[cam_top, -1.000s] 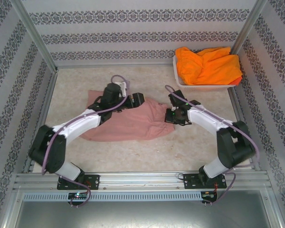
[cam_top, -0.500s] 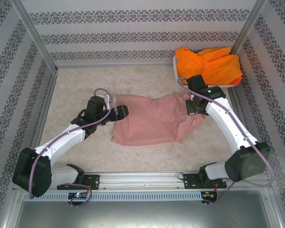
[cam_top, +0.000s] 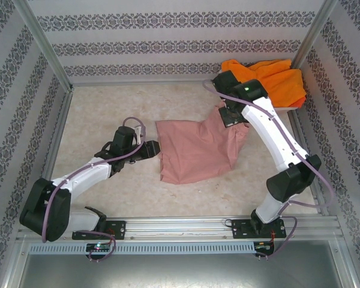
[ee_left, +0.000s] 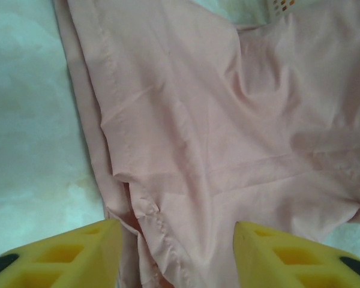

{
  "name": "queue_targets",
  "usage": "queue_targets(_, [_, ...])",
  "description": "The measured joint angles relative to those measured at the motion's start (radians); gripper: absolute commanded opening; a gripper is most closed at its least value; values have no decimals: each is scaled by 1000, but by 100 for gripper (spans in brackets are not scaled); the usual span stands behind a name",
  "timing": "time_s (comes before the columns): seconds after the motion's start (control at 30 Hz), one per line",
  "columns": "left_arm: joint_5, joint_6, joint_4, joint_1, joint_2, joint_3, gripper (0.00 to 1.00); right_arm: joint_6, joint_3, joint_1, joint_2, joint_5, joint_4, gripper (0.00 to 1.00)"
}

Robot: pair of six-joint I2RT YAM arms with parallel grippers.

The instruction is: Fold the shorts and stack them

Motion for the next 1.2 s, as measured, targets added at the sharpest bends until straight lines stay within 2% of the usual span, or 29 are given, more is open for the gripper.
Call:
queue_targets(0.4, [32, -44, 164, -50, 208, -61, 26, 161, 229, 185, 190, -82, -86, 0])
queue_targets(0.7, [37, -95, 303, -67, 294, -113, 25, 270, 296, 277, 335, -172, -73, 4])
queue_targets(0.8, [34, -107, 326, -67, 291, -124, 26, 307, 291, 290, 374, -219, -37, 11])
queue_targets(0.87, [24, -110, 326, -69, 274, -134, 33, 332, 276, 294, 398, -266, 1, 15])
queue_targets(0.97, [-23, -108, 300, -69, 178, -167, 48, 375, 219, 294, 418, -380, 91, 34])
queue_targets(1.0, [-47, -104, 278, -69, 121, -175, 58, 393, 188, 294, 418, -434, 136, 46])
queue_targets(1.03, [-74, -100, 255, -68, 58, -182, 65, 411, 156, 293, 415, -489, 188, 54])
queue_targets(1.1, [-126, -93, 203, -66, -75, -188, 73, 444, 75, 285, 393, -594, 304, 64])
queue_targets(1.2, [-195, -79, 118, -43, -291, -189, 81, 510, -121, 262, 289, -733, 506, 72])
